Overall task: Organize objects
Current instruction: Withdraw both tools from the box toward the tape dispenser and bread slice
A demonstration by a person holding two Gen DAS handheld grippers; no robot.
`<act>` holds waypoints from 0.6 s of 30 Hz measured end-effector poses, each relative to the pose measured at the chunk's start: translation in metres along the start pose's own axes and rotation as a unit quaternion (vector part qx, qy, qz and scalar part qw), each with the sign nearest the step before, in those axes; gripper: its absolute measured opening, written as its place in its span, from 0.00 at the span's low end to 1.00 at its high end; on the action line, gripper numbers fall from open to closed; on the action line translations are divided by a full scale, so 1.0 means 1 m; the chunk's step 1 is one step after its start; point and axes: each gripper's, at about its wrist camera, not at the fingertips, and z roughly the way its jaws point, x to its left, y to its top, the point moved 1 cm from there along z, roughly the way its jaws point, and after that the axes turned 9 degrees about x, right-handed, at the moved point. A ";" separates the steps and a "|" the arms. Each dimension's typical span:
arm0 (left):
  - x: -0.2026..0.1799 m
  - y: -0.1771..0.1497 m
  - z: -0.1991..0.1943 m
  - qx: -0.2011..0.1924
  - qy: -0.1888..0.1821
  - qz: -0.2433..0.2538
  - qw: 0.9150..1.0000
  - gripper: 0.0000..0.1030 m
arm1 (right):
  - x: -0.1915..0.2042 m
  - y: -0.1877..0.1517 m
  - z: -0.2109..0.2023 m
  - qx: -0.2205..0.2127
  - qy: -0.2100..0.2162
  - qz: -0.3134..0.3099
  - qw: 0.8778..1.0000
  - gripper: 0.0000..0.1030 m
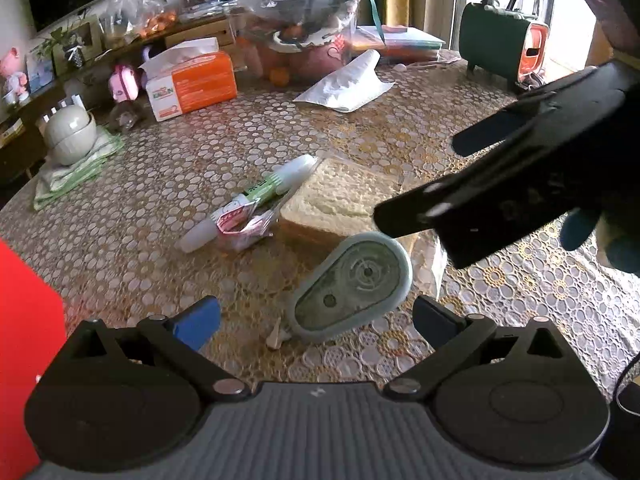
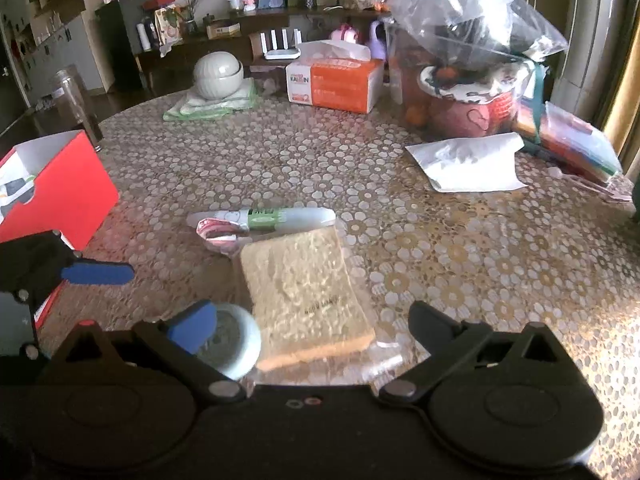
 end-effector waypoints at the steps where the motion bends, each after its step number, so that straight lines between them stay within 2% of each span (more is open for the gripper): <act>1: 0.000 0.001 0.002 0.000 -0.002 0.001 1.000 1.00 | 0.001 0.003 0.004 0.003 0.001 -0.002 1.000 0.99; 18: -0.013 0.009 0.032 -0.012 -0.007 0.071 0.997 1.00 | 0.006 0.022 0.052 0.039 0.011 -0.014 0.999 1.00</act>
